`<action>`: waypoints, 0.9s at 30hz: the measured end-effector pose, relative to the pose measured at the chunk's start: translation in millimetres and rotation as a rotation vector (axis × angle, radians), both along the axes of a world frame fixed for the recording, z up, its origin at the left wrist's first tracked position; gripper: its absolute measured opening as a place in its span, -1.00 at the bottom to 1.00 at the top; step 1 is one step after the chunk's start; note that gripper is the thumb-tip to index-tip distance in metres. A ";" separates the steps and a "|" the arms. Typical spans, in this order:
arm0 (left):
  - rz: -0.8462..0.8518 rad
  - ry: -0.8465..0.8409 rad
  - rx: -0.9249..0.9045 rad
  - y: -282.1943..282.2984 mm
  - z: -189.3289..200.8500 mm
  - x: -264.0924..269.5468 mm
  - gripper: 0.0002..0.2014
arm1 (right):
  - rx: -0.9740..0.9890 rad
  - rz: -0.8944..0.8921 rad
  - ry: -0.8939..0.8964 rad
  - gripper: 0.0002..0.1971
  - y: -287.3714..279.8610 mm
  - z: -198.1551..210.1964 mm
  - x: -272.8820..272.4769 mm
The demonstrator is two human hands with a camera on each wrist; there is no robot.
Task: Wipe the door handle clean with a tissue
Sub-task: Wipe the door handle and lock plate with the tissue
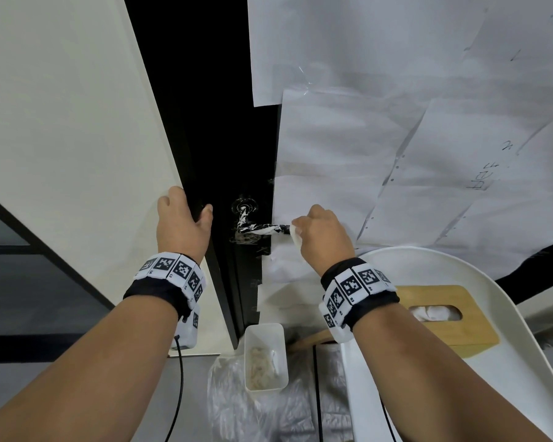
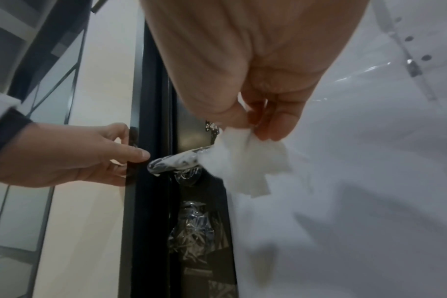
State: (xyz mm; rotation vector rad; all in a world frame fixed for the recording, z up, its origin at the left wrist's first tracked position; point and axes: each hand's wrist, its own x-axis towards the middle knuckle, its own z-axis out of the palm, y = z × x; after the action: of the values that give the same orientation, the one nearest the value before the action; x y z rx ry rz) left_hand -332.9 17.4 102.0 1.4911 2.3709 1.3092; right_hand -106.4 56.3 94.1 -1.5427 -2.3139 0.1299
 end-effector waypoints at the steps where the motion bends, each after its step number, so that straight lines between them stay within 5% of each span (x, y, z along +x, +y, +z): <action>1: -0.005 -0.001 0.002 -0.1 -0.4 -0.5 -0.69 | 0.003 -0.026 0.001 -0.73 1.2 0.4 2.1; 20: -0.035 -0.010 -0.005 0.0 7.4 -6.6 -0.68 | 0.053 -0.028 -0.001 -0.83 -8.6 2.2 -3.8; 27: -0.038 -0.015 0.009 -0.6 6.1 -4.0 -0.70 | 0.051 -0.059 0.012 -0.71 -12.1 13.4 -1.7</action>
State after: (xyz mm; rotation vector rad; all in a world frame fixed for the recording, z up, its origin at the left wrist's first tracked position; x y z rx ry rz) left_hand -336.9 16.9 108.1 1.5152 2.3188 1.3206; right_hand -108.1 44.1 107.6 -1.5793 -2.2423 0.0646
